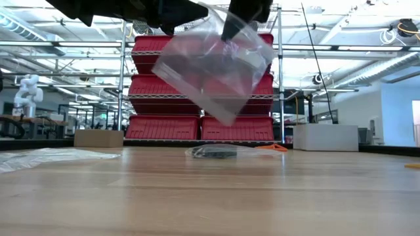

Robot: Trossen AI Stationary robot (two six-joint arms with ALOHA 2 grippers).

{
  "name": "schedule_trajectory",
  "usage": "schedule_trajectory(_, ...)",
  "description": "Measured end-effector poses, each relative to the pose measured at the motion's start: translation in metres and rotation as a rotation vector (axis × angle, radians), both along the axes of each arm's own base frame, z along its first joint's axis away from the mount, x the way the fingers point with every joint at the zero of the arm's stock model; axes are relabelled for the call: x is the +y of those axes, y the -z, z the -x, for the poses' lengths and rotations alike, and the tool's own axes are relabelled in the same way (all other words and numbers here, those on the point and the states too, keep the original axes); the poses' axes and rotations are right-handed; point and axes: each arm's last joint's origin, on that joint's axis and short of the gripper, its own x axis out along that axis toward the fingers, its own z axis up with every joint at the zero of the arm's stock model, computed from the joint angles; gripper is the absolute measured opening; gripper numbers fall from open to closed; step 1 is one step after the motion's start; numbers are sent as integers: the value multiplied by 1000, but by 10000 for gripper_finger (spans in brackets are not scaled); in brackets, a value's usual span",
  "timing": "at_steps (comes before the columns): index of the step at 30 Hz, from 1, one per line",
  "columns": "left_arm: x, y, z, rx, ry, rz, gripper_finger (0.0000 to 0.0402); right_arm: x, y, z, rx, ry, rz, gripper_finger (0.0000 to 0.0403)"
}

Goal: Sort rubber bands
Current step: Open the top transparent zip bag

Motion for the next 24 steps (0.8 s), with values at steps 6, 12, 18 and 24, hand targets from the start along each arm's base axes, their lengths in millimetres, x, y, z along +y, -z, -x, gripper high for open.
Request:
schedule_trajectory(6,0,0,0,4,0,0,0,9,4,-1,19,-54,19,0)
schedule_trajectory(12,0,2,0,23,0,-2,0,24,29,6,1,-51,-6,0)
schedule_trajectory(18,0,4,0,44,0,-1,0,28,48,7,-95,-40,-43,0)
schedule_trajectory(24,0,4,1,48,-2,22,0,16,47,-8,-217,6,-78,1)
